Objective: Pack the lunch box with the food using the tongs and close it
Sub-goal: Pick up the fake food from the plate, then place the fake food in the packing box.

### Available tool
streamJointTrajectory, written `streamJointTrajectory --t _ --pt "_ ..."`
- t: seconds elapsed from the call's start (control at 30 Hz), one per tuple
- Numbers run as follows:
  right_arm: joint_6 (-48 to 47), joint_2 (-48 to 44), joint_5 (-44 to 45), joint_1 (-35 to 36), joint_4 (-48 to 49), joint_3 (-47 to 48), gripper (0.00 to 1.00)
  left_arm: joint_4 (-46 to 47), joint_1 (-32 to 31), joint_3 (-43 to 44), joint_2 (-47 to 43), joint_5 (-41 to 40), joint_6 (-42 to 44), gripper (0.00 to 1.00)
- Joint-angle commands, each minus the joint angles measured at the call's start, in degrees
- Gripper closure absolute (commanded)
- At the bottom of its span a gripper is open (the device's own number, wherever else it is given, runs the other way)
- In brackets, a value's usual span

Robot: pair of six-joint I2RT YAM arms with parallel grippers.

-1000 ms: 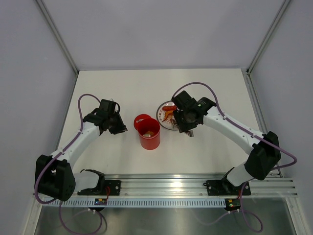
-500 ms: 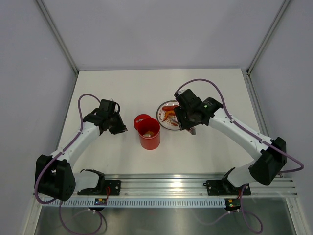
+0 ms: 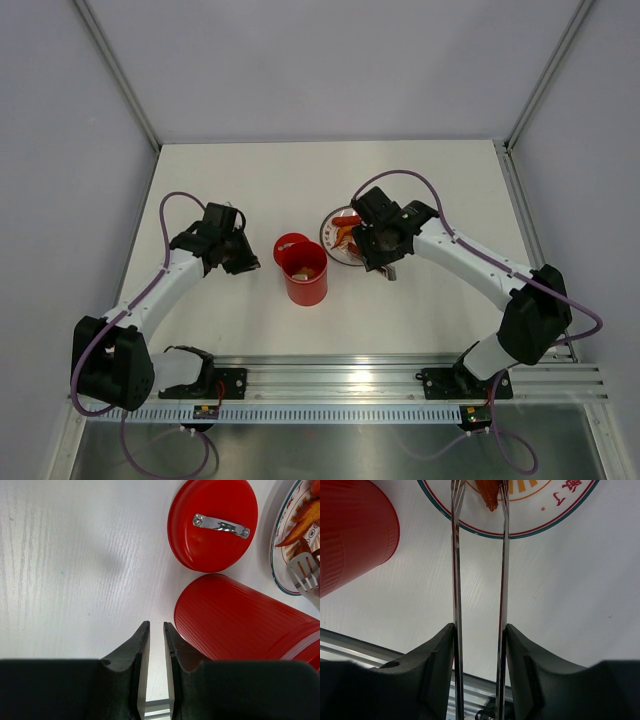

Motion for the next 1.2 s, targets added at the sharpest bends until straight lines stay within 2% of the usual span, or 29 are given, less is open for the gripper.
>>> streamJointTrajectory --t 0.0,0.13,0.17,0.3,0.37,0.7,0.93,1.17 --pt "-0.87 0.8 -2.17 -0.45 2.65 -1.48 0.5 1.31 0.34 0.31 -0.76 -0.78 0.48 0.8" --pt "-0.69 0.54 -2.26 -0.45 2.74 -1.48 0.6 1.22 0.34 0.31 -0.76 -0.78 0.57 0.8" --pt "-0.6 0.37 -2.17 -0.54 2.48 -1.31 0.67 1.31 0.25 0.31 -0.76 -0.69 0.57 0.8" --pt "-0.16 -0.95 -1.03 -0.45 0.81 0.53 0.85 1.49 0.34 -0.12 -0.76 -0.78 0.57 0.8" --pt "0.01 -2.0 -0.33 -0.45 -0.42 1.33 0.9 1.49 0.34 -0.3 -0.76 -0.69 0.57 0.8" --pt "0.8 -8.59 1.17 -0.45 -3.58 7.56 0.94 2.89 0.34 -0.92 0.38 0.45 0.92 0.81" --pt "0.89 -13.6 -5.06 -0.19 -4.03 12.84 0.95 2.19 0.25 -0.04 0.56 0.19 1.8 0.81" --pt "0.01 -15.1 -10.52 3.94 -3.85 14.96 0.94 2.1 0.25 0.58 1.0 0.63 1.98 0.81"
